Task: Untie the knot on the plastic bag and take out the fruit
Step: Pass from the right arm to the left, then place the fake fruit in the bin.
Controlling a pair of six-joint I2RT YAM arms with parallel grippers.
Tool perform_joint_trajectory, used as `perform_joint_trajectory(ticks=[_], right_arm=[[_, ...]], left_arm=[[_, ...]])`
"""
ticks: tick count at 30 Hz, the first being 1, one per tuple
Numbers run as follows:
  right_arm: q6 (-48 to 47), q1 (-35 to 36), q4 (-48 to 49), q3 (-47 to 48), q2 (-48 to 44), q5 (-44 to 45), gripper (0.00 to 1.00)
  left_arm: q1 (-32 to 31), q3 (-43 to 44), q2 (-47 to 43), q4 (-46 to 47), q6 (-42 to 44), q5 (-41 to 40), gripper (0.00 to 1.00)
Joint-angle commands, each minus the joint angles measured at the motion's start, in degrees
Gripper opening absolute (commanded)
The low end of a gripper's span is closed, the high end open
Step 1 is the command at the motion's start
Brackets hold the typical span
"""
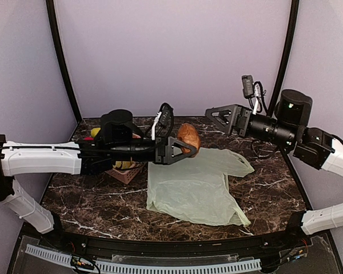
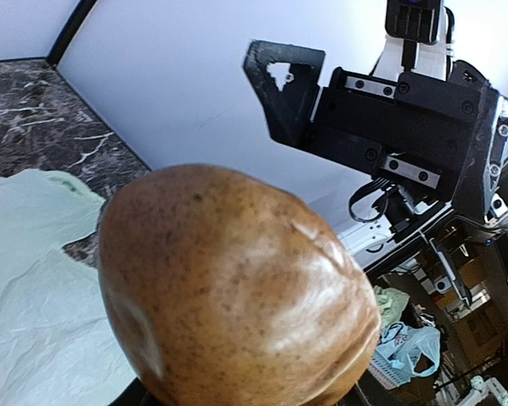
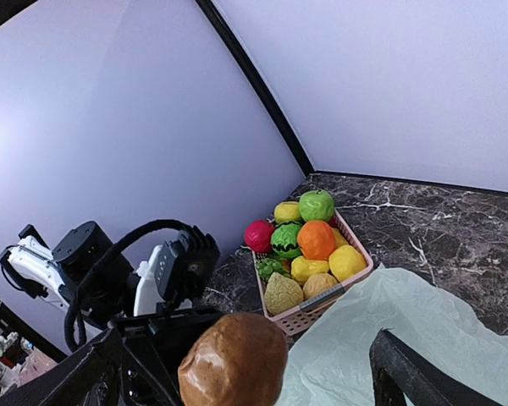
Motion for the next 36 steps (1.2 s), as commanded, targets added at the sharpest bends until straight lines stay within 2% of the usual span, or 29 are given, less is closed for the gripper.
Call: perform_joint_trajectory(ticks=[1,6,10,14,18,26,33,36], right_arm=[[0.2,0.4,-2.6,-1.5,-1.4,5.2,0.99],[0.5,0.4,-4.0,-2.2,-2.3,5.4,0.99],[1.0,0.4,-4.4,-3.1,-2.9,7.4,0.99],[1.1,0.4,-4.8,-3.3,-3.4,7.8,0.99],[1.1,0.3,-5.9,-3.0,-3.7,8.0,0.99],[2.3,0.4,-6.4,-4.4,-4.8,8.8,0.99],[2.5,0.4,-6.5,-4.3,-4.6,8.5,0.99],[2.7,0.4,-6.5,-4.4,-4.6,8.4,0.99]], left_arm=[[6.3,-2.0,-8.5,-17.5,6.4,-3.2,0.31],[20.3,-1.1,-12.4,-38.4,15.7,-4.2,0.31],[30.8,-2.6,-13.5,-44.2,19.9,-4.0,0.31],[36.3,-1.8,-11.9,-49.1,27.5,-8.5,0.31],[41.5,-0.9,-8.6,-51.0,30.4,-7.9,0.31],[43.6,0.1,-5.2,-52.9,32.4,-11.1,0.33],[43.8,-1.0,-3.8,-50.0,31.8,-11.0,0.36],[43.8,-1.3,-3.3,-48.4,31.1,-10.5,0.40]])
